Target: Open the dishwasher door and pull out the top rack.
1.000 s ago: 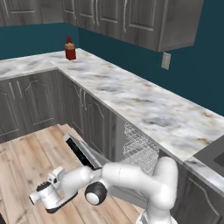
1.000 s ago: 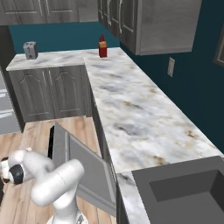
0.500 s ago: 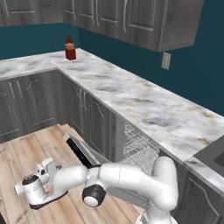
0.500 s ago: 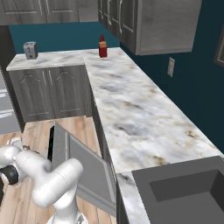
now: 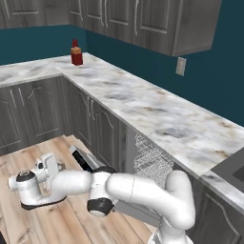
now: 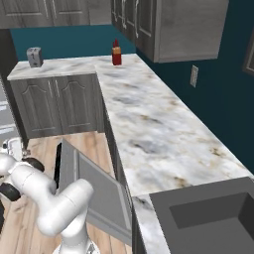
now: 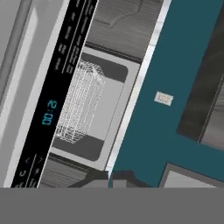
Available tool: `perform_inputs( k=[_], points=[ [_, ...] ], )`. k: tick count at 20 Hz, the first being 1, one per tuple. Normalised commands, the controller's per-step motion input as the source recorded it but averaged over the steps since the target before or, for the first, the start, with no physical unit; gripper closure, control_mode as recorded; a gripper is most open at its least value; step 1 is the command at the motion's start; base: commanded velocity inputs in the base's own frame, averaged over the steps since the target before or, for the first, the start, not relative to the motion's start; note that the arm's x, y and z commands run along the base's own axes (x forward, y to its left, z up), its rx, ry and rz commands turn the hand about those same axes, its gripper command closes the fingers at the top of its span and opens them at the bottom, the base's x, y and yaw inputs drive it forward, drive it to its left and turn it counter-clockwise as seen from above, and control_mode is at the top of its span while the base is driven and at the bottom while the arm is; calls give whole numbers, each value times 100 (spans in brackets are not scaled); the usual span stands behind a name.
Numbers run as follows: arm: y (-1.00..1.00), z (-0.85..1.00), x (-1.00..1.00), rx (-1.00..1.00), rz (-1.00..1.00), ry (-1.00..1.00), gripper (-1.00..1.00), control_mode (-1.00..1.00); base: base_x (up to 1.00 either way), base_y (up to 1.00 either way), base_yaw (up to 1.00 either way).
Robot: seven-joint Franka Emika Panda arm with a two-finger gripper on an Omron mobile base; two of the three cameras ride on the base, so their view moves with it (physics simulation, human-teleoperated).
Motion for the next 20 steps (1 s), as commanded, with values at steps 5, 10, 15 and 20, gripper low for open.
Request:
perform_inputs(
  k=[5,10,15,20],
  points=[
    [-85,47,0,-6,-10,0,-100,-100,0,0,0],
    [-100,34,0,1,-16,0,-100,-100,0,0,0],
    [-97,43,-1,8,-12,2,-100,-100,0,0,0],
    [-76,11,-26,1,-12,0,-100,-100,0,0,0]
  ],
)
